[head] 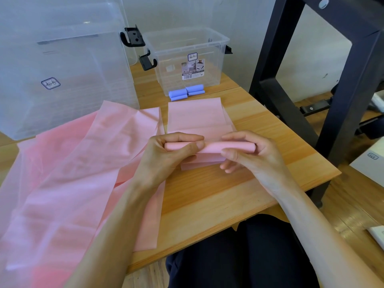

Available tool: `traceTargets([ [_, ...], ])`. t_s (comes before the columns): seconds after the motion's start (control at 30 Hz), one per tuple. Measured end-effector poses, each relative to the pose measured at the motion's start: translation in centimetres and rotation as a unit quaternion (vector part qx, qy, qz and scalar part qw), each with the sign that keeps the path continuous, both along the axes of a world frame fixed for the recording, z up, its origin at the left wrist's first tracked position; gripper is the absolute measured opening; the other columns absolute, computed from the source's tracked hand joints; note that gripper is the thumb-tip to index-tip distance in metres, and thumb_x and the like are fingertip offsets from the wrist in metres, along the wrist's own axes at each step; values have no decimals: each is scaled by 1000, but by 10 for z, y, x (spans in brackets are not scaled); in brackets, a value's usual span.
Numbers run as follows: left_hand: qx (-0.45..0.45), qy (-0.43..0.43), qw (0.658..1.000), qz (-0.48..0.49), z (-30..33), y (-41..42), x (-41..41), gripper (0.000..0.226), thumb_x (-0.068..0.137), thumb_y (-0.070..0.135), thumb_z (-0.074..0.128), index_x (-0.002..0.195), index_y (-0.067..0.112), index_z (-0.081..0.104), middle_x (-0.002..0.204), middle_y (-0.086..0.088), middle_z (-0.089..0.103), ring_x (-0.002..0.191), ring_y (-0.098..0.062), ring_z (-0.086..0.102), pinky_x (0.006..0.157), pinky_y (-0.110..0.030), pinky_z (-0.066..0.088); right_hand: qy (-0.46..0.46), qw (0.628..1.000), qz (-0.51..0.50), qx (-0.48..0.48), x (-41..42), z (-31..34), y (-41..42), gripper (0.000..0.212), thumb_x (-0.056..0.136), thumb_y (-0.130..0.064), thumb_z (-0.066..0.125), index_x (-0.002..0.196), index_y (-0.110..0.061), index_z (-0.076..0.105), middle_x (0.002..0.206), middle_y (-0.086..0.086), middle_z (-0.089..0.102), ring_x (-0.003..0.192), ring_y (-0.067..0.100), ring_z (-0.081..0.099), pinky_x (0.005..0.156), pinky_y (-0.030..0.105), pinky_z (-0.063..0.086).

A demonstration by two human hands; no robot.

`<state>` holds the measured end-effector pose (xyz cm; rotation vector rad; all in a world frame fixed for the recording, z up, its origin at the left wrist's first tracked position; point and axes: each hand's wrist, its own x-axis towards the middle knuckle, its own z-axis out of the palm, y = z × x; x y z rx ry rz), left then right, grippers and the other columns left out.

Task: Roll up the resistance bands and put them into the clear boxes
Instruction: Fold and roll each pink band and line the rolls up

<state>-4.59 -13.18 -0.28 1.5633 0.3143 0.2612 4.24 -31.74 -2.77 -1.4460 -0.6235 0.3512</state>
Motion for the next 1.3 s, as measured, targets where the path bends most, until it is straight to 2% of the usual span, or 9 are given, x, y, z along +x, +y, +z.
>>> traceTargets([
  [0.2, 15, -1, 1000, -15, 0, 0, -1, 26, 60, 30, 82, 84, 24, 81, 90, -2, 77, 81, -13, 69, 83, -29, 58, 12, 1000, -13, 6, -1, 1, -1, 24, 84, -22, 68, 101, -6, 70, 75, 16, 73, 56, 29, 68, 52, 33, 58],
  [0.3, 5, 1, 1000, 1, 0, 1, 0, 23, 62, 30, 82, 84, 23, 81, 92, -5, 77, 80, -17, 68, 86, -34, 59, 6, 1000, 0, 6, -1, 1, 0, 30, 81, -16, 71, 110, -10, 67, 80, 15, 74, 58, 28, 69, 55, 34, 59],
  [0.47, 12, -6, 1000, -28, 0, -1, -1, 24, 61, 27, 82, 85, 24, 81, 86, -1, 77, 77, -12, 69, 78, -26, 58, 14, 1000, -20, 4, 0, 1, -1, 19, 81, -22, 71, 94, -8, 71, 67, 15, 70, 48, 27, 65, 49, 30, 55],
  [0.63, 4, -6, 1000, 4, 0, -1, -1, 21, 63, 28, 81, 83, 25, 81, 90, -6, 77, 78, -18, 69, 87, -36, 58, 4, 1000, -6, 1, -1, 1, -1, 30, 77, -19, 74, 105, -12, 67, 78, 13, 74, 55, 26, 68, 53, 31, 57],
  [0.8, 17, -13, 1000, -13, 0, -1, -1, 21, 62, 25, 82, 83, 22, 80, 87, 0, 77, 81, -10, 70, 80, -25, 59, 5, 1000, -23, -4, -1, 0, -2, 21, 81, -23, 71, 90, -4, 68, 71, 15, 71, 52, 27, 67, 51, 31, 56],
  [0.97, 17, -3, 1000, -8, -1, 1, 0, 19, 66, 26, 80, 84, 23, 81, 90, 0, 77, 81, -13, 69, 84, -32, 58, 1, 1000, 1, -4, -1, 1, -1, 24, 80, -16, 72, 103, -8, 70, 79, 8, 74, 64, 28, 72, 57, 32, 60],
  [1.1, 20, -1, 999, -43, -1, -1, -1, 27, 65, 21, 80, 91, 20, 79, 81, 3, 76, 74, -8, 68, 67, -19, 55, 11, 1000, -12, 3, 0, 0, -2, 25, 86, -25, 65, 104, -7, 70, 76, 14, 73, 55, 29, 69, 53, 34, 58],
  [1.2, 17, -3, 1000, -13, -1, 0, 0, 24, 64, 26, 81, 88, 22, 80, 81, -3, 76, 72, -13, 67, 72, -25, 57, 17, 1000, 3, 7, -1, 1, -1, 32, 81, -21, 70, 111, -11, 68, 83, 16, 75, 59, 29, 70, 56, 34, 59],
  [1.3, 7, -2, 1000, -4, -1, 0, 1, 20, 67, 28, 80, 87, 23, 81, 86, -7, 77, 74, -14, 68, 73, -23, 57, 4, 1000, 15, 2, -1, 1, -2, 28, 82, -13, 70, 110, -8, 69, 85, 14, 75, 60, 27, 71, 56, 32, 59],
])
